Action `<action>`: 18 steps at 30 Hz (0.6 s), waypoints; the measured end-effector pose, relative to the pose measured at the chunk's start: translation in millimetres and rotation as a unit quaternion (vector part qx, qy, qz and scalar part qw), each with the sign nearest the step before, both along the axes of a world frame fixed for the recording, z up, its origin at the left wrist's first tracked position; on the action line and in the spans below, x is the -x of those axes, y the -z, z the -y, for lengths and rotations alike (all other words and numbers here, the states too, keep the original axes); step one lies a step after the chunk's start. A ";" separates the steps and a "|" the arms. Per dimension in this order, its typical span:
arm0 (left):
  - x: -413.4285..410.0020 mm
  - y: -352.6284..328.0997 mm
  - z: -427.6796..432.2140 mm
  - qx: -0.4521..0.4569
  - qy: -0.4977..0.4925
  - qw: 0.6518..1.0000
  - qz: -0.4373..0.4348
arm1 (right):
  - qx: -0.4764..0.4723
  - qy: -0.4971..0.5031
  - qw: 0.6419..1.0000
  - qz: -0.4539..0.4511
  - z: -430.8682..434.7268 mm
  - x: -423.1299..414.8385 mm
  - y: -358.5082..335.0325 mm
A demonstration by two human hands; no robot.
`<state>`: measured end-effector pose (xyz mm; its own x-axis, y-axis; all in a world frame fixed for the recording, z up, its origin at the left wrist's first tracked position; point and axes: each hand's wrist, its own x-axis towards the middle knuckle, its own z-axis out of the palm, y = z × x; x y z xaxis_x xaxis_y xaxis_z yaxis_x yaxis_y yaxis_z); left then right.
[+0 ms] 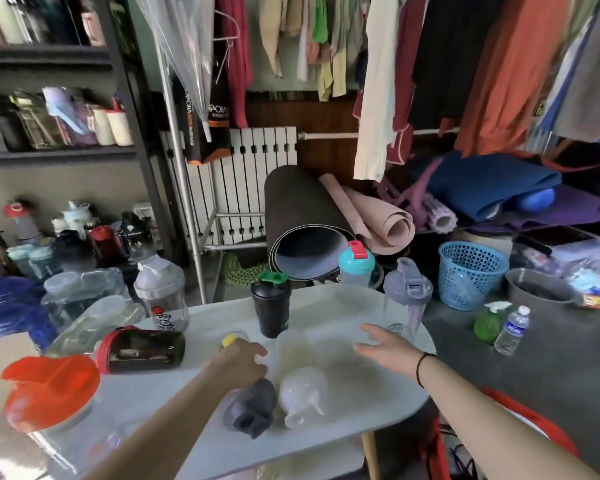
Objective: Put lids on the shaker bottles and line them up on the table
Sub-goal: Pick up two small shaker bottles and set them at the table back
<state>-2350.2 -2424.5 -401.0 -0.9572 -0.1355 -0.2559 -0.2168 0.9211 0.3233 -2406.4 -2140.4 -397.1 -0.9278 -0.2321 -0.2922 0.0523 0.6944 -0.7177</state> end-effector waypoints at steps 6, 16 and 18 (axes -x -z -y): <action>37.8 1.2 -1.0 0.038 -0.027 0.999 -0.018 | -0.026 -0.057 0.998 -0.019 16.6 26.2 35.4; 95.0 10.3 13.3 -0.320 -0.164 0.926 -0.114 | 0.167 0.176 0.960 -0.141 55.1 51.7 92.6; 105.3 14.7 2.3 -0.406 -0.136 0.894 -0.133 | 0.214 0.244 0.933 -0.155 59.1 66.0 96.4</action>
